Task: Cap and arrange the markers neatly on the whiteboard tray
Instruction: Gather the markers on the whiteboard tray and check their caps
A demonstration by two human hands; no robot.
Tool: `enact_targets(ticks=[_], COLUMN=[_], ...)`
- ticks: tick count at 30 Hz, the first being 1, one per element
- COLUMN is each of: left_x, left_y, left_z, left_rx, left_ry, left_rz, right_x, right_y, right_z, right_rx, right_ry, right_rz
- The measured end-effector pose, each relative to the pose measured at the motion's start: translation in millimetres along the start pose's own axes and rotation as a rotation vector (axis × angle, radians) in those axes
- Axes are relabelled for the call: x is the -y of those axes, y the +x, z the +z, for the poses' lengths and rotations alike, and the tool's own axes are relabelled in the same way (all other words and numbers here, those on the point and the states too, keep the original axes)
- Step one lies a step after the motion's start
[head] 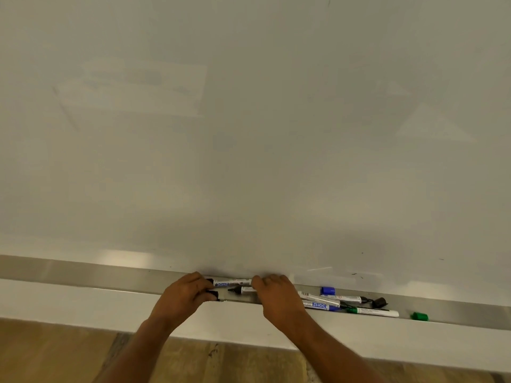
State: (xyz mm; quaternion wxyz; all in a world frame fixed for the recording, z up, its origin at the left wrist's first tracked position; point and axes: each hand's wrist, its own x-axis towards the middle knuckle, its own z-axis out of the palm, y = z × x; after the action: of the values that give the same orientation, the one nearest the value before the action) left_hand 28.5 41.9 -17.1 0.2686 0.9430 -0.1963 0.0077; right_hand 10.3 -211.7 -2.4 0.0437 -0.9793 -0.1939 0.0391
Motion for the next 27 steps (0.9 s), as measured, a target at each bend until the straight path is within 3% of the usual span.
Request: enact_targets(ticks=[4,12,20,27], left_x=[0,-5,-36,-61], left_y=[2,3,9,16], left_z=[1,6,6,14], left_rx=[0.089,0.082,-0.083,-0.11], left_ry=[0.019,0.043,-0.307,-0.407], left_rz=[0.041,0.106,-0.072,-0.071], right_x=[-3,-7,-18,-25], right_y=[-8,-25,-40,-50], right_z=[0,-7,-15,-23], right_rx=[-0.08,-0.209,-0.274,-0.317], right_ry=[0.094,0.235,0.383,0.457], right_rz=[0.018,0.083,0.053,0.044])
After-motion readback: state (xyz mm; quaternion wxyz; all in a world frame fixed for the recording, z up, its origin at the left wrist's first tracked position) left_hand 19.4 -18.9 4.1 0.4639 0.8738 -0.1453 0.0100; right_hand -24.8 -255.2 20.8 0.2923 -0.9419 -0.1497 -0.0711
